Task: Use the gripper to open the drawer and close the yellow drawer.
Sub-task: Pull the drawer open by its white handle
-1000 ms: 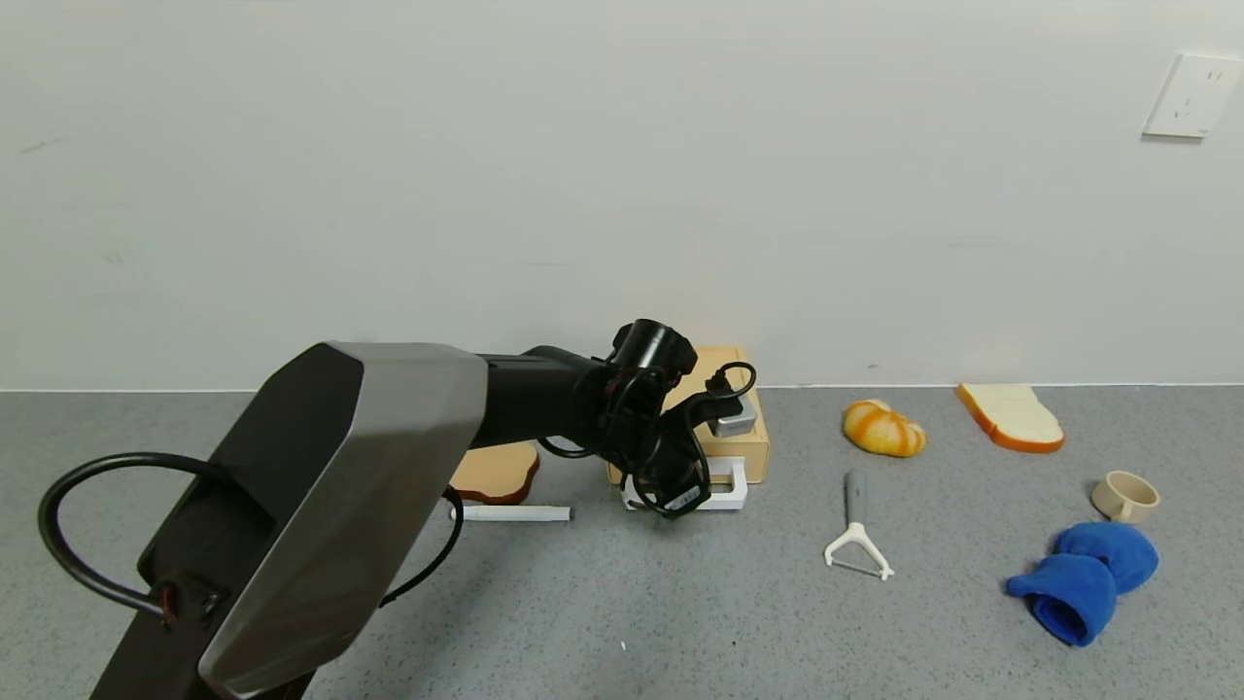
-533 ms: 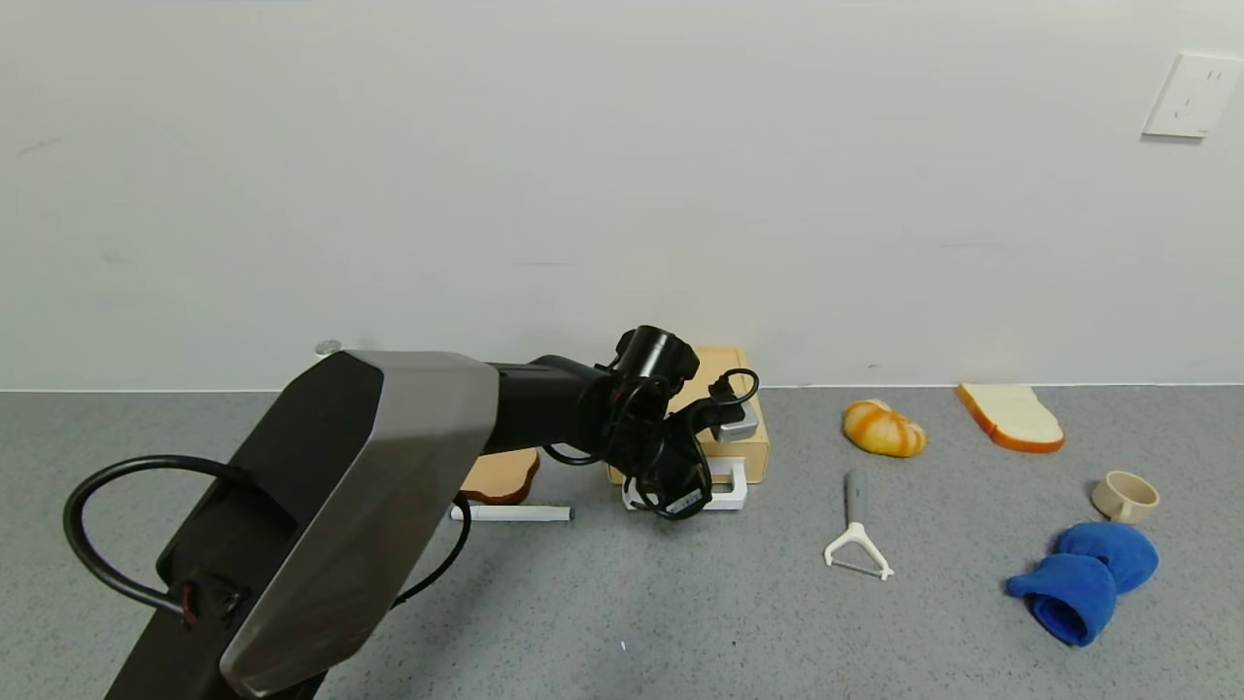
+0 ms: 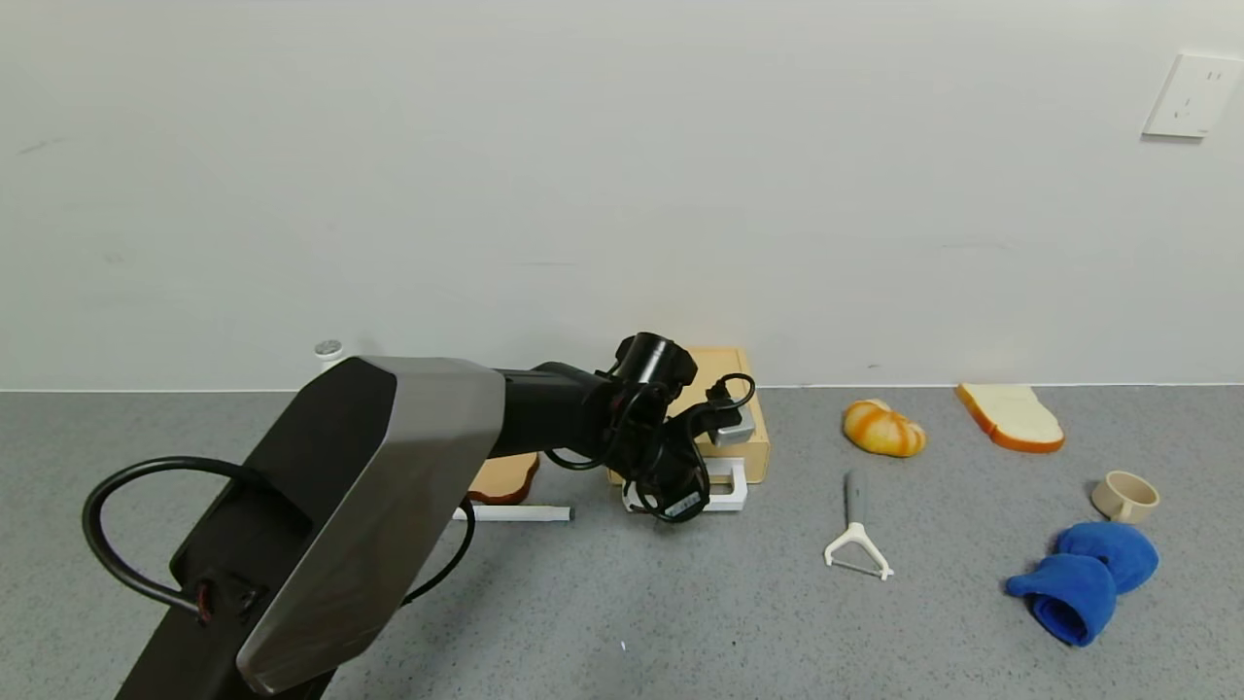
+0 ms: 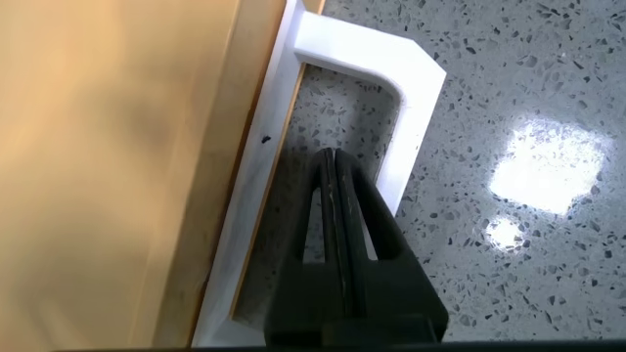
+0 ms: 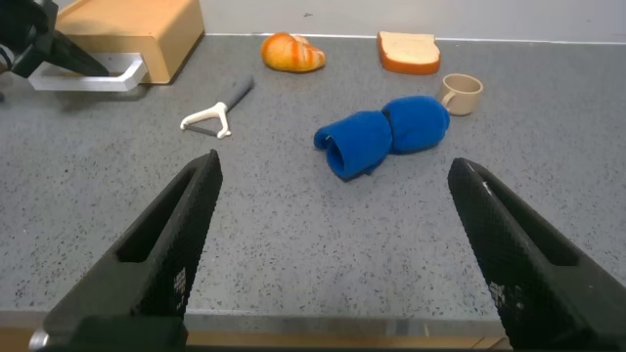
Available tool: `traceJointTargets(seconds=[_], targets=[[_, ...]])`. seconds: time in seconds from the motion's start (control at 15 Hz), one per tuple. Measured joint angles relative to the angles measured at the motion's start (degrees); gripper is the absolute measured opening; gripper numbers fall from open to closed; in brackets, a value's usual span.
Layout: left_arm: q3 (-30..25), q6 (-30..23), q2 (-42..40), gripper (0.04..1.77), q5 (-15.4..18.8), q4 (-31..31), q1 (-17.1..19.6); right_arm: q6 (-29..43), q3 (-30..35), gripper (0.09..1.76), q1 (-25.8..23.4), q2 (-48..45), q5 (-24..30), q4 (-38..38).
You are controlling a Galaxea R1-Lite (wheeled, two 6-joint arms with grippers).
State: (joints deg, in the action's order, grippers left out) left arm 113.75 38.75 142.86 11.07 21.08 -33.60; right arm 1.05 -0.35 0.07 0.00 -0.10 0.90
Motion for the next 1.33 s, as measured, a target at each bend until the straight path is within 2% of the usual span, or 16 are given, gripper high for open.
traceJointTargets(seconds=[0.33, 0.93, 1.33], targets=[[0.0, -1.5, 0.1, 0.11, 0.5, 1.0, -0.2, 0.0, 0.0, 1.7, 0.0, 0.0, 0.0, 0.0], [0.1, -2.3, -1.0, 0.11, 1.9, 6.8, -0.7, 0.0, 0.0, 1.7, 0.0, 0.0, 0.0, 0.0], [0.0, -6.7, -2.0, 0.11, 2.0, 10.8, -2.0, 0.0, 0.0, 1.7, 0.0, 0.0, 0.0, 0.0]])
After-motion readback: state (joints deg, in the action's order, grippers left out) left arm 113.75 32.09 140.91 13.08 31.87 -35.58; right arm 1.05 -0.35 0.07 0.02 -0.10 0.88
